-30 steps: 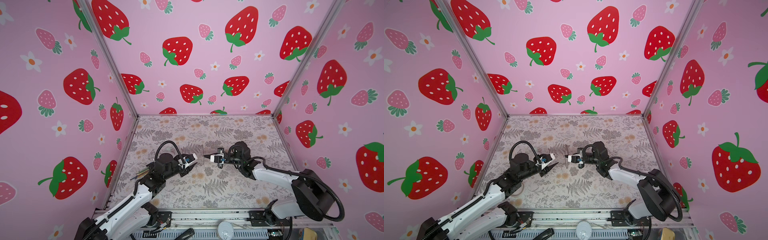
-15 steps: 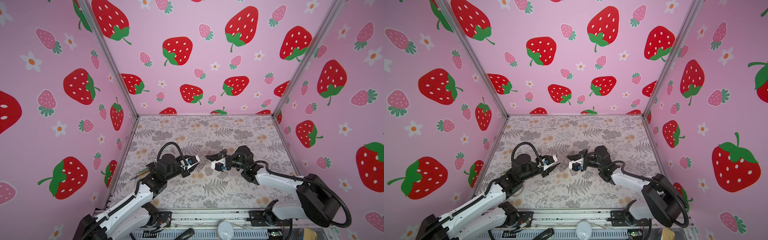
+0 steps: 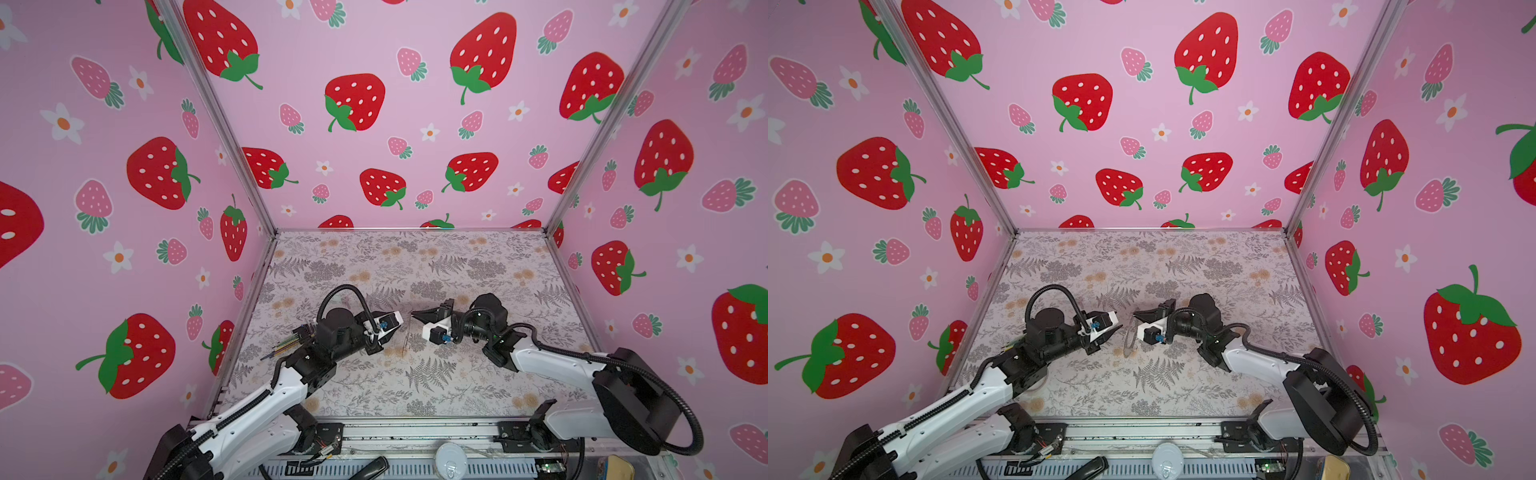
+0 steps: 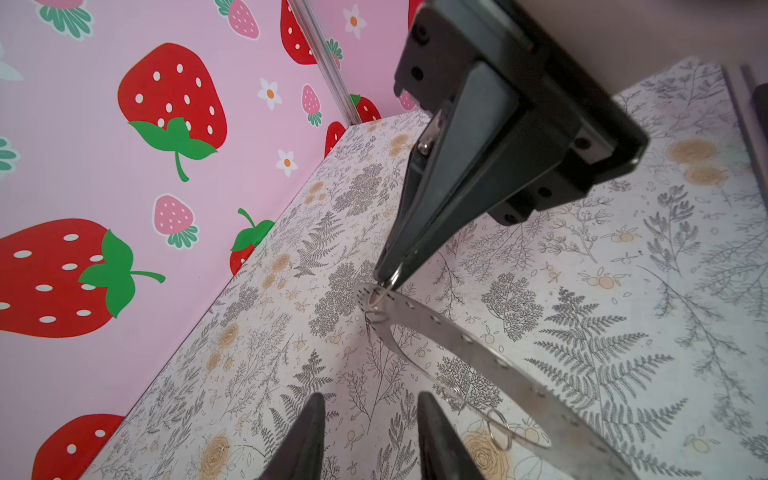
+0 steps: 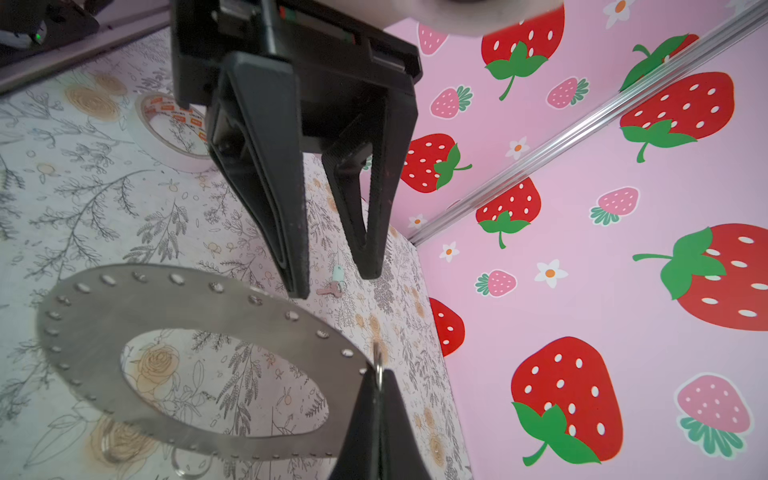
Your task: Put the keys on the keyring
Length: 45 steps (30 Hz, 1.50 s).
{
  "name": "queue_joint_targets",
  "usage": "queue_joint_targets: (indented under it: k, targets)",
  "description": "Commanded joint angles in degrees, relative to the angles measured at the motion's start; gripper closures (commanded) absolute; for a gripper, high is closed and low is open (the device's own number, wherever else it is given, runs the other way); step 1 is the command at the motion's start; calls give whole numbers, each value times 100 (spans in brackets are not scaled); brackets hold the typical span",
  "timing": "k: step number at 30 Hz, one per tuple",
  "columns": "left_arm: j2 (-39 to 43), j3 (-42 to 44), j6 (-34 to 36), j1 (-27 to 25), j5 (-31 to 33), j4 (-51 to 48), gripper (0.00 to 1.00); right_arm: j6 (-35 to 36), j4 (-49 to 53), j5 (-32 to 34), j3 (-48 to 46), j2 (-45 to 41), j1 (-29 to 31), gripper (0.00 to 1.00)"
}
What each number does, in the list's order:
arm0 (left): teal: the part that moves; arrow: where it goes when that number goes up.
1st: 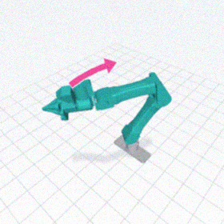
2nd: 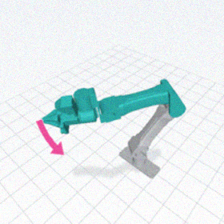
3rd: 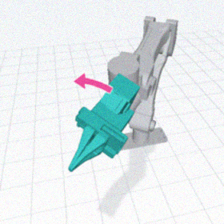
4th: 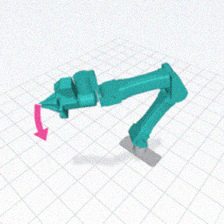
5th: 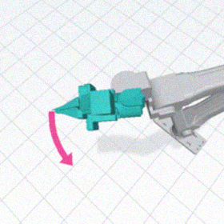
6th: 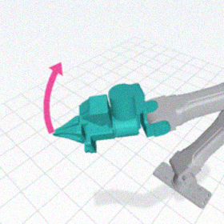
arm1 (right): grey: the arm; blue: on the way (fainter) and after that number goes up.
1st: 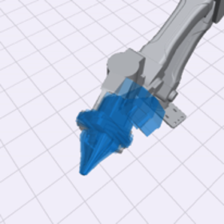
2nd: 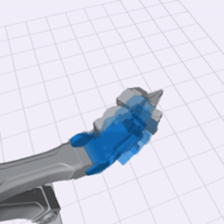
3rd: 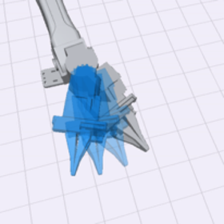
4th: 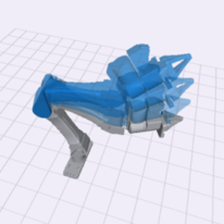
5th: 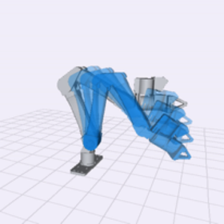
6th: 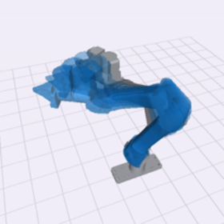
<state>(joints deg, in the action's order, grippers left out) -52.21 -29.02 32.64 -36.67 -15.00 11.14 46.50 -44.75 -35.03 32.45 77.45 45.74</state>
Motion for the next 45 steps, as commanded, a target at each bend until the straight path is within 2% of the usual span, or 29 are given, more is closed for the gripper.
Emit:
queue_joint_targets:
  k: [1, 4, 16, 29, 39, 45]
  targets:
    - [-22, -341, -64, -40, -2, 257, 64, -786, -166, -517, 245, -10, -14, 100]
    - [-18, -355, -177, -42, -2, 282, 65, -1147, -159, -693, 313, 37, -30, 100]
    - [53, -289, -600, -41, -393, 435, 67, -1766, -193, -1087, 493, 225, -56, 100]
    - [-44, -307, -686, -42, -590, 486, 79, -1900, -300, -1187, 517, 246, -65, 100]
    - [-140, -370, -597, -42, -924, 389, 82, -1936, -337, -1230, 562, 227, -65, 100]
    - [-139, -410, -509, -42, -1079, 389, 89, -1903, -280, -1313, 572, 235, -65, 100]
